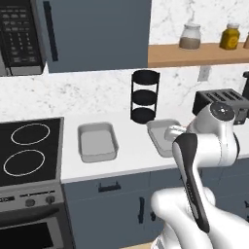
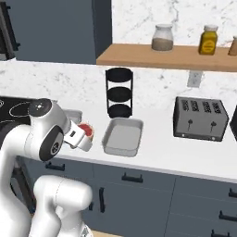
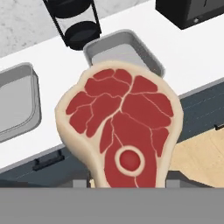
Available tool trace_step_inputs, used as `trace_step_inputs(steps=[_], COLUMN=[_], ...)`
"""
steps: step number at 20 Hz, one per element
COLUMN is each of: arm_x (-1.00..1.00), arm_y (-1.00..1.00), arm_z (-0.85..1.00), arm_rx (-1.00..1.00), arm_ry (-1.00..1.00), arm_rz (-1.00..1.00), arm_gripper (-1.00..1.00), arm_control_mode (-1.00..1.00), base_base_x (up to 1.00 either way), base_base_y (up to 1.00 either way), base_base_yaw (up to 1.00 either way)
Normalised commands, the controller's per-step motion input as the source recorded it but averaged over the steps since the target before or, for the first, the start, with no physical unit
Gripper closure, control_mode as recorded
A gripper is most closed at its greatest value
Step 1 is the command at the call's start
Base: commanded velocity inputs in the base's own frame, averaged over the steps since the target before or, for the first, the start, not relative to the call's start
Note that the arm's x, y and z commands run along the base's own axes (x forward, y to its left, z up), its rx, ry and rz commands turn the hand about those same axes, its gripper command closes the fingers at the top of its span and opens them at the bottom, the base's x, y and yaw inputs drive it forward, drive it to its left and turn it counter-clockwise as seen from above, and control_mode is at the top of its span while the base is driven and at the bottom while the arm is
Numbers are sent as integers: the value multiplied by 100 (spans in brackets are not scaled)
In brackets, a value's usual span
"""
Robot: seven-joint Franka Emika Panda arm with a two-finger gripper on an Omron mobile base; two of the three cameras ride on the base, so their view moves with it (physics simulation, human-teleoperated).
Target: Place one bell pepper and one steak in each tupperware on the nearby counter, to pack two identical lunches.
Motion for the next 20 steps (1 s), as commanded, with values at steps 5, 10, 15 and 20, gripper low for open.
trace_step_inputs(steps=[5, 10, 15, 20], arm_x=[0, 0, 0, 29], arm_y=[0, 0, 0, 3], arm_z=[0, 0, 0, -23], arm_rx=[0, 0, 0, 0], arm_ry=[0, 0, 0, -3], arm_rz=[0, 0, 0, 7], arm_gripper=[100, 100, 100, 100], arm_control_mode=[100, 100, 100, -100], base_base_x=[42, 42, 43, 7], base_base_y=[94, 55, 1, 0], base_base_yaw=[0, 0, 1, 0])
